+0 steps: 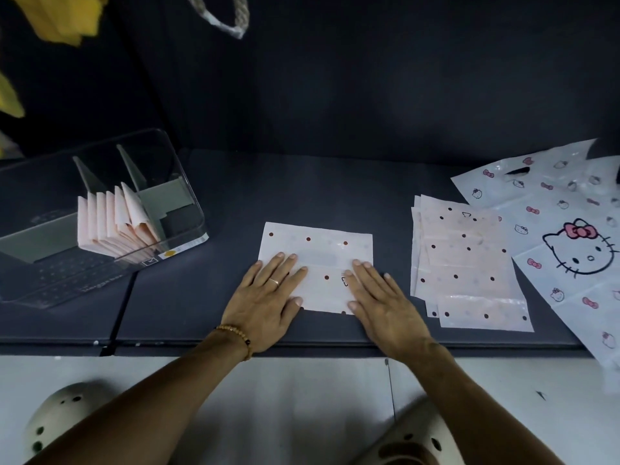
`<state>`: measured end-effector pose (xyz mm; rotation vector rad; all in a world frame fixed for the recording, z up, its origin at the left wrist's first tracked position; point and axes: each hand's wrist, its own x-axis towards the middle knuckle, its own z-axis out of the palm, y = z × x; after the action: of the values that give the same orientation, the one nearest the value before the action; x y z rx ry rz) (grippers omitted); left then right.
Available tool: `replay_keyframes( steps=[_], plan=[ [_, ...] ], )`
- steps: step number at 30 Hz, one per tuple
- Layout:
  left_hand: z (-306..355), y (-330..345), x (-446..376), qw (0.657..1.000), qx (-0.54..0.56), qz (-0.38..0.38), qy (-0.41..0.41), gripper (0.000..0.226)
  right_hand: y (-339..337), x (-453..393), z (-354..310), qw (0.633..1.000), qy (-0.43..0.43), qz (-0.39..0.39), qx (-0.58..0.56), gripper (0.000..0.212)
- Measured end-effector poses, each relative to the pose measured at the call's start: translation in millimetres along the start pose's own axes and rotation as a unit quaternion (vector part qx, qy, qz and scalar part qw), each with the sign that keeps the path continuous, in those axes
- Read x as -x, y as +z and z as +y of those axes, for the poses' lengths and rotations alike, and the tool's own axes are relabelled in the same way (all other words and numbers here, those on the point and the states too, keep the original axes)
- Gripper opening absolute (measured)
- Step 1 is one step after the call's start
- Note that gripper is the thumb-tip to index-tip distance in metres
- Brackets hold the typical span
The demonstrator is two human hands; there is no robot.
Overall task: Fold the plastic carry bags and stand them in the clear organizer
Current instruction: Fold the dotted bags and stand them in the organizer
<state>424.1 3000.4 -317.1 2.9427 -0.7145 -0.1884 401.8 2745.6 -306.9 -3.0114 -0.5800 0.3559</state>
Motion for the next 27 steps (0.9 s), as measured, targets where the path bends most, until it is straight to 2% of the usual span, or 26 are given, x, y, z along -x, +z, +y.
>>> replay_keyframes(
  steps=[2,6,11,13,16,19,21,23,25,27],
  plan=[
    [0,-3,-1,1.000,0.005,0.002,0.002,0.056,-3,6,6,1.000,0.014,-0.001,-0.025,0.054],
    [0,-6,-4,1.000,-0.004,0.002,0.002,0.059,-11,8,-18,0.995,0.041,0.073,-0.063,0.053],
    [-6,-10,-5,1.000,-0.009,-0.016,0.014,0.073,-20,-2,-34,0.990,-0.015,0.141,-0.007,0.029],
    [-5,-14,-6,1.000,0.003,-0.012,0.015,0.066,-25,-9,-34,0.987,0.003,0.161,0.009,0.022],
    [-7,-21,-11,0.999,0.048,0.012,0.012,0.041,-35,-14,-37,0.979,0.059,0.188,-0.051,0.008],
    [-9,-32,-13,0.994,0.104,-0.012,0.004,0.035,-40,-15,-32,0.983,0.088,0.116,-0.107,0.027],
    [-13,-43,-12,0.990,0.132,-0.045,-0.006,0.032,-44,-14,-28,0.971,0.143,0.085,-0.174,0.019],
    [-17,-52,-8,0.979,0.190,-0.060,-0.044,0.029,-46,-13,-24,0.941,0.201,0.063,-0.263,0.011],
    [-21,-54,-3,0.963,0.247,-0.056,-0.097,0.034,-44,-13,-22,0.920,0.231,0.043,-0.313,0.012],
    [-27,-52,1,0.948,0.279,-0.038,-0.149,0.029,-40,-15,-23,0.910,0.255,0.032,-0.327,0.015]
  ],
)
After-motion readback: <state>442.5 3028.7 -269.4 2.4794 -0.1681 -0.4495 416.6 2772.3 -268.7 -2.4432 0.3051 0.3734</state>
